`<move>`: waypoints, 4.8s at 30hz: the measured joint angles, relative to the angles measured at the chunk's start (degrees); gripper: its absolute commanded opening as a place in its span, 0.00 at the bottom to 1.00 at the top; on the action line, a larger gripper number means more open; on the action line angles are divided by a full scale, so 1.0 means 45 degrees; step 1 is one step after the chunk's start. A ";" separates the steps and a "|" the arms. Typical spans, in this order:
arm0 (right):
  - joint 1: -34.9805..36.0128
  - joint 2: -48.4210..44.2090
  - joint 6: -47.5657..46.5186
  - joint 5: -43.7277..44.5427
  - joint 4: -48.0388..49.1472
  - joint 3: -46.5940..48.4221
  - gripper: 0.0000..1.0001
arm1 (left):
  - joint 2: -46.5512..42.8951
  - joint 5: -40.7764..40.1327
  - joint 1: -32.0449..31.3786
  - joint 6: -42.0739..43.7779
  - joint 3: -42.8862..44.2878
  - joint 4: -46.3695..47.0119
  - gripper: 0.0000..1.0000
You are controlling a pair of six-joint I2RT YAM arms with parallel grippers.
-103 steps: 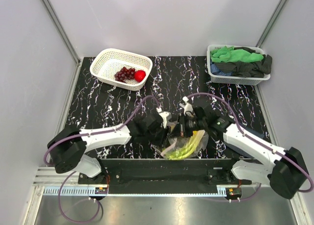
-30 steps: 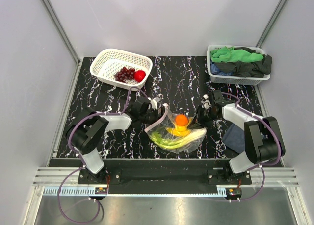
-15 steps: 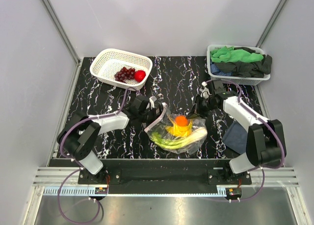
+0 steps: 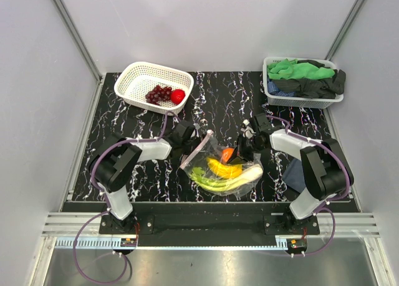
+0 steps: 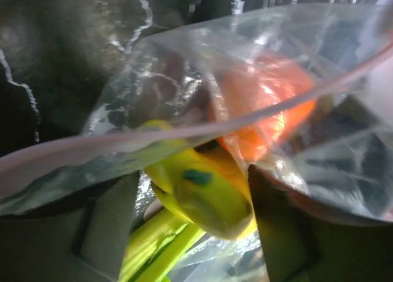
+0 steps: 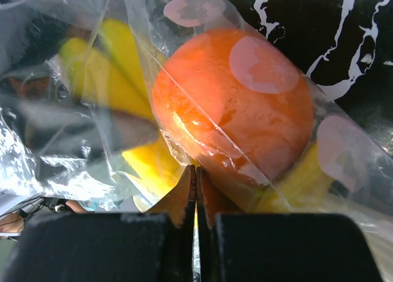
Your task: Open the zip-top bag and remove the fake food
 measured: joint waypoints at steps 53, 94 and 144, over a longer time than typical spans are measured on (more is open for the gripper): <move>-0.2225 -0.8174 0.3599 0.4289 -0.3269 -0.4124 0.57 | -0.4075 -0.3959 -0.0097 0.2229 0.1875 -0.8548 0.00; -0.2288 -0.3011 0.0034 0.4522 -0.2871 0.0661 0.78 | -0.2297 -1.3250 0.5527 0.8718 1.0093 -1.2313 0.00; 0.1588 -0.3939 -0.1525 0.3351 -0.5187 0.4002 1.00 | -0.7028 -0.0816 0.6373 0.6800 0.1190 -0.6067 0.86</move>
